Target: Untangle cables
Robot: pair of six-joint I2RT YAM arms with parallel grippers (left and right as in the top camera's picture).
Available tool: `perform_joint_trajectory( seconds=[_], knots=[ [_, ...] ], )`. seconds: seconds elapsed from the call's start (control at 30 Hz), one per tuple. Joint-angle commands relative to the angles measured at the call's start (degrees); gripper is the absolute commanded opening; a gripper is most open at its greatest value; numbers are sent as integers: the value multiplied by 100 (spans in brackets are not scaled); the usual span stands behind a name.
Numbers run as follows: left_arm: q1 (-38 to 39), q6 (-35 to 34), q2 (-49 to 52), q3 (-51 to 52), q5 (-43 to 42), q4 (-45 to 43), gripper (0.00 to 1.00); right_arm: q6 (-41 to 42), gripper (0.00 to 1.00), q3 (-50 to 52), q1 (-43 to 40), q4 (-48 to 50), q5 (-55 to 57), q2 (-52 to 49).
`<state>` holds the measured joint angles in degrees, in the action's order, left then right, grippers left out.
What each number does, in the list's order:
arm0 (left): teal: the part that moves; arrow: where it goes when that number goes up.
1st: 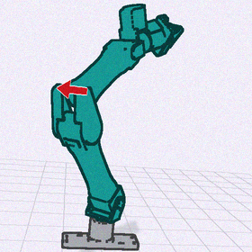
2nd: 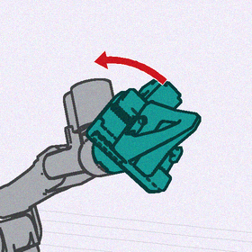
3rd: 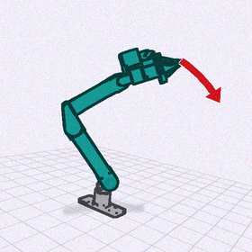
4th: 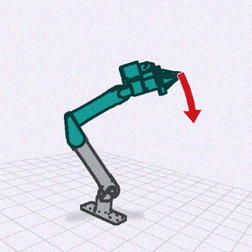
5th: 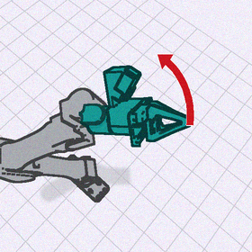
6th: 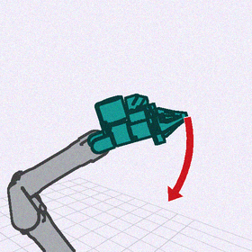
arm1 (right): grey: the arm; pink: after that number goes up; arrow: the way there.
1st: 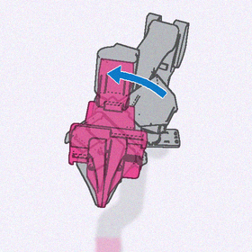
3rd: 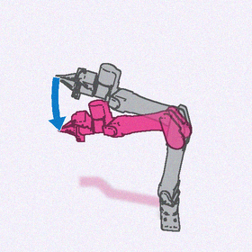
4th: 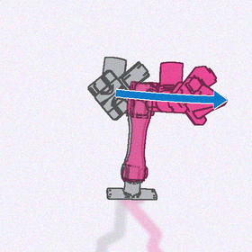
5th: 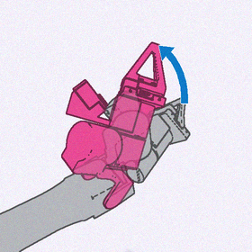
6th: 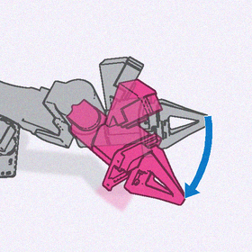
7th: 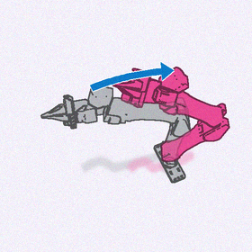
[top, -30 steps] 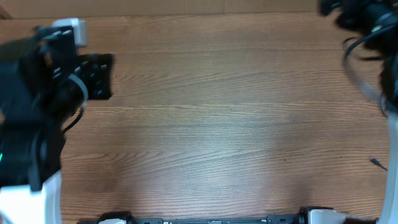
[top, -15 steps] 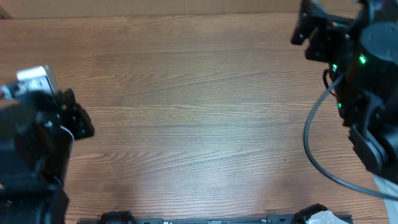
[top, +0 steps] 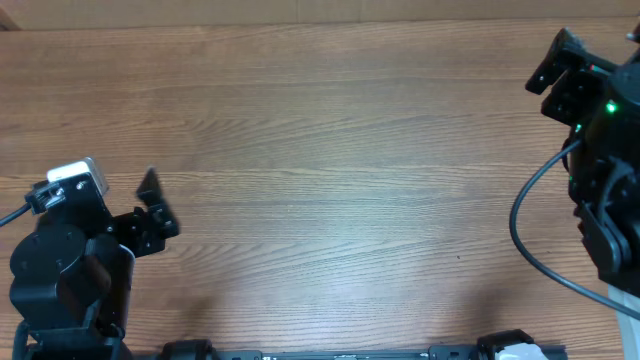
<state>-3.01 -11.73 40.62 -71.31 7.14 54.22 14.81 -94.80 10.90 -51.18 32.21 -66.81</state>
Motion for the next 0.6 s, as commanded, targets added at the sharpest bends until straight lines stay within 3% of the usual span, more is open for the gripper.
perform_joint_trajectory(
  seconds=[0.0, 0.47, 0.57],
  knots=[
    [13, -162, 22, 17, 48, 74, 100, 35, 100, 35, -20, -33, 72, -120],
    [13, -249, 26, 17, -164, 299, 100, 35, 100, 35, -20, -63, 72, -828],
    [13, 7, 26, 17, 212, 358, 100, 35, 100, 35, -20, -63, 72, -979]
  ],
)
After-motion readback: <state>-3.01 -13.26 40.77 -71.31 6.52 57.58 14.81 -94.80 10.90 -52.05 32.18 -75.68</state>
